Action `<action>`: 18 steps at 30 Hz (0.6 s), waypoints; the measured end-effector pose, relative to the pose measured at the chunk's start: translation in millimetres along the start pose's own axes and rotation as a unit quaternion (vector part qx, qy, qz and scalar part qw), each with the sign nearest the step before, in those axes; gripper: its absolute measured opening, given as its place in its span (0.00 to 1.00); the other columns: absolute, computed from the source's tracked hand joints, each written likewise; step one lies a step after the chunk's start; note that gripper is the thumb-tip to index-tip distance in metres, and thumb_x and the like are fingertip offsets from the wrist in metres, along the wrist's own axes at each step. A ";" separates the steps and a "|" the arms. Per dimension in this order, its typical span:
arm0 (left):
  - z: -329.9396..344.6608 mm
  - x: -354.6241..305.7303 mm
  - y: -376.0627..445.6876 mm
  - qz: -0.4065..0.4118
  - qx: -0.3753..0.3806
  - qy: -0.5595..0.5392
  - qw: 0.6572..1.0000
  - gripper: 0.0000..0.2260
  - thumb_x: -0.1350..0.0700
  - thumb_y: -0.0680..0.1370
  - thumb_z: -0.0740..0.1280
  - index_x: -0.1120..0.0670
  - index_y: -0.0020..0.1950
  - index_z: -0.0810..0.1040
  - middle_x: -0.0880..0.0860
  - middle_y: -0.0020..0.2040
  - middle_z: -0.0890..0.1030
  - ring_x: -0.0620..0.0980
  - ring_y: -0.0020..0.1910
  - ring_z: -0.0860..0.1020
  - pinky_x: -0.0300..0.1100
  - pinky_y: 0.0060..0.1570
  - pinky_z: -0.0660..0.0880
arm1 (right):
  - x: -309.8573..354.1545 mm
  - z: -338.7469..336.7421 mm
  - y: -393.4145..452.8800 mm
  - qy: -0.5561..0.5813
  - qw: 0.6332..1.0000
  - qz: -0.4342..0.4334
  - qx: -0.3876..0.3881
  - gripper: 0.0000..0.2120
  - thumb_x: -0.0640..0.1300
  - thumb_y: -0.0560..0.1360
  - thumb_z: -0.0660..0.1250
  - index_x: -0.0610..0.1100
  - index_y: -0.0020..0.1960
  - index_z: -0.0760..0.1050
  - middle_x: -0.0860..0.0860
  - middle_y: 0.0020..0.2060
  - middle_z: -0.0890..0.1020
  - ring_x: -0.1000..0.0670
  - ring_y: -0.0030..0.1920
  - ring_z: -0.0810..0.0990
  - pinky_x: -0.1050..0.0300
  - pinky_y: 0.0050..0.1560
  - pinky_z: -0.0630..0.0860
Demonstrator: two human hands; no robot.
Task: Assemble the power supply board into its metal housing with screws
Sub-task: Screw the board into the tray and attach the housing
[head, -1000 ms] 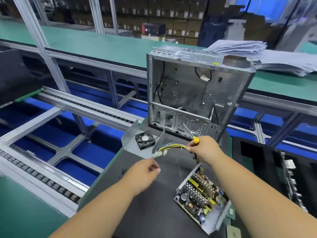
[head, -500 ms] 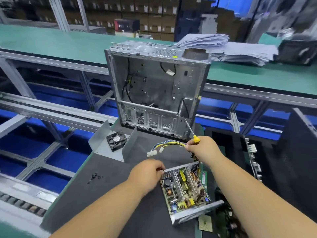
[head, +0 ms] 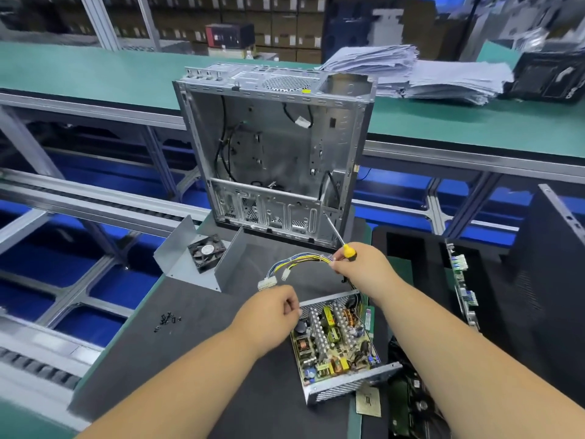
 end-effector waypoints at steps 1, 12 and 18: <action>1.4 -1.6 -2.0 -0.003 0.003 0.000 1.000 0.04 0.53 0.75 0.68 0.47 0.41 0.75 0.45 0.37 0.77 0.41 0.36 0.74 0.38 0.39 0.71 | -1.2 0.8 -0.4 0.000 1.000 -0.008 0.005 0.04 0.45 0.74 0.72 0.49 0.41 0.78 0.50 0.40 0.83 0.49 0.42 0.80 0.57 0.39 0.74; 19.8 -27.6 -41.9 -0.028 0.122 -0.074 0.989 0.11 0.42 0.72 0.72 0.48 0.41 0.81 0.47 0.42 0.83 0.43 0.44 0.79 0.42 0.53 0.76 | -1.5 2.9 -8.1 -0.053 0.996 -0.058 0.050 0.04 0.43 0.75 0.68 0.49 0.47 0.74 0.52 0.38 0.80 0.50 0.37 0.76 0.55 0.37 0.72; 24.5 -35.6 -57.2 -0.015 0.167 -0.070 0.983 0.10 0.46 0.67 0.78 0.48 0.43 0.83 0.40 0.33 0.79 0.37 0.32 0.75 0.32 0.40 0.73 | -4.0 1.0 -11.1 -0.036 0.996 -0.053 0.057 0.08 0.43 0.76 0.69 0.48 0.54 0.74 0.46 0.45 0.80 0.45 0.43 0.77 0.52 0.42 0.73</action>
Point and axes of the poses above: each hand's wrist, its own y-axis towards the middle knuckle, its own z-axis out of the palm, x = y × z, the point moved 1 cm from there along y, towards the middle knuckle
